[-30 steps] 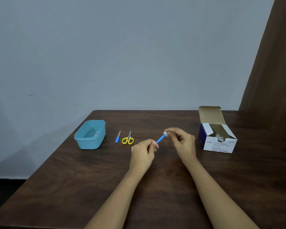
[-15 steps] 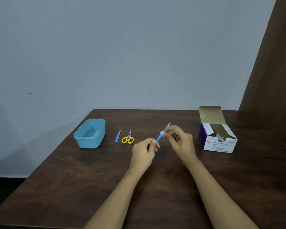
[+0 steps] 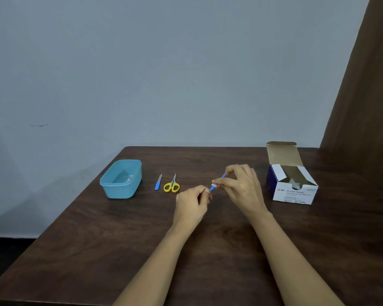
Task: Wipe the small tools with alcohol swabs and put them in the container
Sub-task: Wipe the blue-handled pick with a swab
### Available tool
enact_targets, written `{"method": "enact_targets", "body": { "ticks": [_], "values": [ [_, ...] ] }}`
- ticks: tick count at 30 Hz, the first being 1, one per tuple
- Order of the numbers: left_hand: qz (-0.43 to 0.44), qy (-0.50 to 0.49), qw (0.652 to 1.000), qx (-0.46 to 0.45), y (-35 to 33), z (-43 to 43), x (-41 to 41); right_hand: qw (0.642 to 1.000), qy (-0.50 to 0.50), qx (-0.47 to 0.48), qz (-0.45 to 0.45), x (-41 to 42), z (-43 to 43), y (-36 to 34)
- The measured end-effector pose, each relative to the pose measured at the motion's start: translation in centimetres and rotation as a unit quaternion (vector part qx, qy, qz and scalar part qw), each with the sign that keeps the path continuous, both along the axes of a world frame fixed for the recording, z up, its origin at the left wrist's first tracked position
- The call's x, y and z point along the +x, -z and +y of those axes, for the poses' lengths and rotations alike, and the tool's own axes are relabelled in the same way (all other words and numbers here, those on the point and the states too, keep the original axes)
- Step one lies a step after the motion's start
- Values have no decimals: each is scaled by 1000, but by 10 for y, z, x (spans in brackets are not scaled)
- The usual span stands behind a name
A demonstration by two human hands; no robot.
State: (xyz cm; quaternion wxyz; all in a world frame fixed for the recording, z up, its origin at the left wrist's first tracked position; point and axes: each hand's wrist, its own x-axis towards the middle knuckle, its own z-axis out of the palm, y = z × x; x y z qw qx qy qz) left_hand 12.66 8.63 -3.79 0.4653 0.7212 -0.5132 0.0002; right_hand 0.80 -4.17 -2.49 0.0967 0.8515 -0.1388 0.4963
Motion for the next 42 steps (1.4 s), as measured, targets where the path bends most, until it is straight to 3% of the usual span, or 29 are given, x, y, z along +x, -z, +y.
{"method": "enact_targets", "body": {
  "ticks": [4,13,19,30,38,42],
  "values": [
    [-33,1,999,18,-2,2,-4,997,36,36,-49,-9,-9,1],
    [-94,-4,995,21,-5,1,-4,996,54,53,-51,-11,-15,2],
    [-114,-7,993,-17,0,0,-1,990,64,91,-87,-17,-21,0],
    [-157,-60,986,-16,3,-1,4,996,-38,14,79,7,10,-2],
    [-140,-39,989,9,3,-2,1,997,31,73,11,-12,-7,-3],
    [-143,-38,989,6,1,-1,0,997,20,75,26,-11,-6,-2]
  ]
}}
